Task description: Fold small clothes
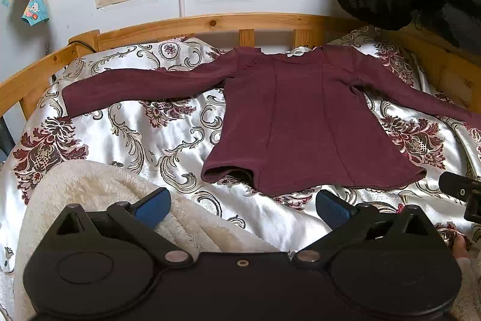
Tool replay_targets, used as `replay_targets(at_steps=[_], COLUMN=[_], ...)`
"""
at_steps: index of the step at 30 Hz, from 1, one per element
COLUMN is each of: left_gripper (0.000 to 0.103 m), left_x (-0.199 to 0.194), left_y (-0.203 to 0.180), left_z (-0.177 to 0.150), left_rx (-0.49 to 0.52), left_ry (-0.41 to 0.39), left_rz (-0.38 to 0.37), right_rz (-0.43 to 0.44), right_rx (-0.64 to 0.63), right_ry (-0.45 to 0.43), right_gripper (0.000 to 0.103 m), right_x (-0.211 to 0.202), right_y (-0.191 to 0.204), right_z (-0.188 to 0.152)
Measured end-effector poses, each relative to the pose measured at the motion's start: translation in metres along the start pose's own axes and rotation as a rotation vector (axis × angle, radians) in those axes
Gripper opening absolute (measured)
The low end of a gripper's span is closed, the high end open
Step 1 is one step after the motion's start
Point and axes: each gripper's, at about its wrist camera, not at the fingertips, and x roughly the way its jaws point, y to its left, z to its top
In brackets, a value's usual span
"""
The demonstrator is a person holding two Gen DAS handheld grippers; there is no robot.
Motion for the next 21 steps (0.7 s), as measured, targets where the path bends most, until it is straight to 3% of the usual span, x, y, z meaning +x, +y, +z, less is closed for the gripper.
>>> replay_targets(at_steps=[7,14,17,21], left_gripper=[0.102,0.102,0.102,0.102], left_x=[0.000,0.005,0.016,0.034], left_y=[0.000,0.000,-0.007,-0.021], left_z=[0.000,0.003,0.020,0.052], left_rx=[0.002,0.015,0.048,0.124], left_ry=[0.000,0.021,0.054,0.043], left_rz=[0.000,-0.003,-0.012,-0.023], right_rz=[0.000,-0.022,-0.011,0.003], right_rx=[0.003,0.016,0.004,0.139], right_ry=[0.013,0.104,0.120,0.077], right_gripper=[0.103,0.103,0.103,0.103], right_x=[0.000,0.006,0.011,0.019], right_y=[0.000,-0.003,-0.011,-0.047], right_z=[0.000,0.008,0.023,0.057])
